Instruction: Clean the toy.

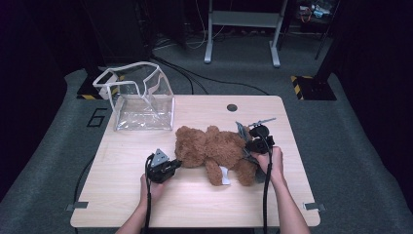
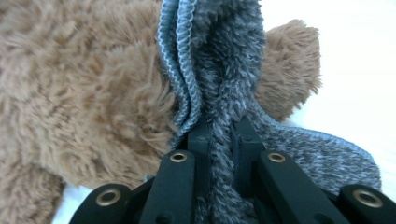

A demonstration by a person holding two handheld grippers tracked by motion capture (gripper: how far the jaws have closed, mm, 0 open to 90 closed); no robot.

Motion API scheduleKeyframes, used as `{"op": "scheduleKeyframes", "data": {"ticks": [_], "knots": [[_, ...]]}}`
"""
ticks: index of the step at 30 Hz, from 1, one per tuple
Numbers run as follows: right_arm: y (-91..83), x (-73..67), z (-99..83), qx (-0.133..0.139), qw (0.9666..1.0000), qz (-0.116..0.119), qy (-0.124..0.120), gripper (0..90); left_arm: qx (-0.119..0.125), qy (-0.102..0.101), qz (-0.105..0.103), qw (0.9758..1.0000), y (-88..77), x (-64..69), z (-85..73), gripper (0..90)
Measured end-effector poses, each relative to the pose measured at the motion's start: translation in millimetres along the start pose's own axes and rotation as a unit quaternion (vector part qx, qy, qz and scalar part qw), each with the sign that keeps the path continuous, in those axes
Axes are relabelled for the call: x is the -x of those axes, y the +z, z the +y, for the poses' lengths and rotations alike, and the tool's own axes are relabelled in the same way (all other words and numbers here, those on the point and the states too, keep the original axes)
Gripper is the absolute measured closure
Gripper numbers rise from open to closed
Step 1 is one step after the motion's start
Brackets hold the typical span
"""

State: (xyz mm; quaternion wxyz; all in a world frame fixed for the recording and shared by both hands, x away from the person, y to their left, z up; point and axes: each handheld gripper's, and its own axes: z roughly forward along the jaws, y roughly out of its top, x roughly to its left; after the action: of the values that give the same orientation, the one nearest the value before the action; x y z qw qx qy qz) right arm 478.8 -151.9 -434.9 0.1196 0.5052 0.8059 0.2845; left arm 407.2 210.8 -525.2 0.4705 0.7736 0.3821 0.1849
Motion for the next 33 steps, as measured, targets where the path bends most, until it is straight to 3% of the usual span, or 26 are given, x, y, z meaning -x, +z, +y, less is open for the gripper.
{"op": "scheduleKeyframes", "data": {"ticks": [6, 11, 12, 14, 15, 16, 18, 22, 26, 30, 33], "knots": [[11.0, 4.4, -2.8, -0.021, 0.9997, -0.008, 0.007, 81.2, 0.0, -0.001, 0.0, 1.0, 0.2, 0.1, 0.0, 83.6], [31.2, 11.1, -11.0, -0.05, 0.9986, 0.0, 0.018, 81.1, -0.001, 0.0, 0.0, 1.0, 0.1, 0.1, 0.1, 83.6], [36.1, 11.2, -13.0, -0.061, 0.998, -0.008, 0.013, 81.0, -0.001, 0.004, 0.0, 1.0, -0.2, -0.5, 0.2, 83.6], [41.8, 9.3, -16.4, -0.087, 0.9941, -0.058, -0.029, 81.0, -0.001, 0.001, 0.0, 1.0, -0.2, -0.3, 0.1, 83.6], [41.5, 8.1, -18.1, -0.093, 0.9914, -0.084, -0.039, 81.0, 0.0, 0.0, -0.001, 1.0, -0.2, -0.3, 0.0, 83.6], [38.4, 9.3, -19.8, -0.092, 0.9904, -0.095, -0.039, 81.0, 0.0, 0.0, 0.0, 1.0, -0.2, -0.4, 0.0, 83.6], [26.8, 14.3, -22.6, -0.07, 0.9926, -0.098, -0.016, 80.9, 0.0, 0.001, -0.001, 1.0, -0.1, -0.2, 0.1, 83.6], [-7.1, 19.1, -25.1, -0.007, 0.9981, -0.057, 0.023, 80.9, 0.0, 0.0, 0.0, 1.0, -0.1, -0.3, 0.1, 83.6], [-29.9, 8.0, -23.3, 0.03, 0.9991, -0.017, 0.024, 80.8, -0.001, 0.0, 0.001, 1.0, 0.0, 0.2, 0.0, 83.6], [-29.4, -9.1, -21.2, 0.017, 0.9998, 0.006, 0.008, 80.6, -0.006, 0.003, -0.001, 1.0, -0.2, 0.2, 0.5, 83.6], [-15.1, -18.3, -23.8, -0.001, 1.0, -0.009, 0.0, 80.5, -0.007, 0.003, -0.002, 1.0, -0.2, 0.2, 0.5, 83.7]]}}
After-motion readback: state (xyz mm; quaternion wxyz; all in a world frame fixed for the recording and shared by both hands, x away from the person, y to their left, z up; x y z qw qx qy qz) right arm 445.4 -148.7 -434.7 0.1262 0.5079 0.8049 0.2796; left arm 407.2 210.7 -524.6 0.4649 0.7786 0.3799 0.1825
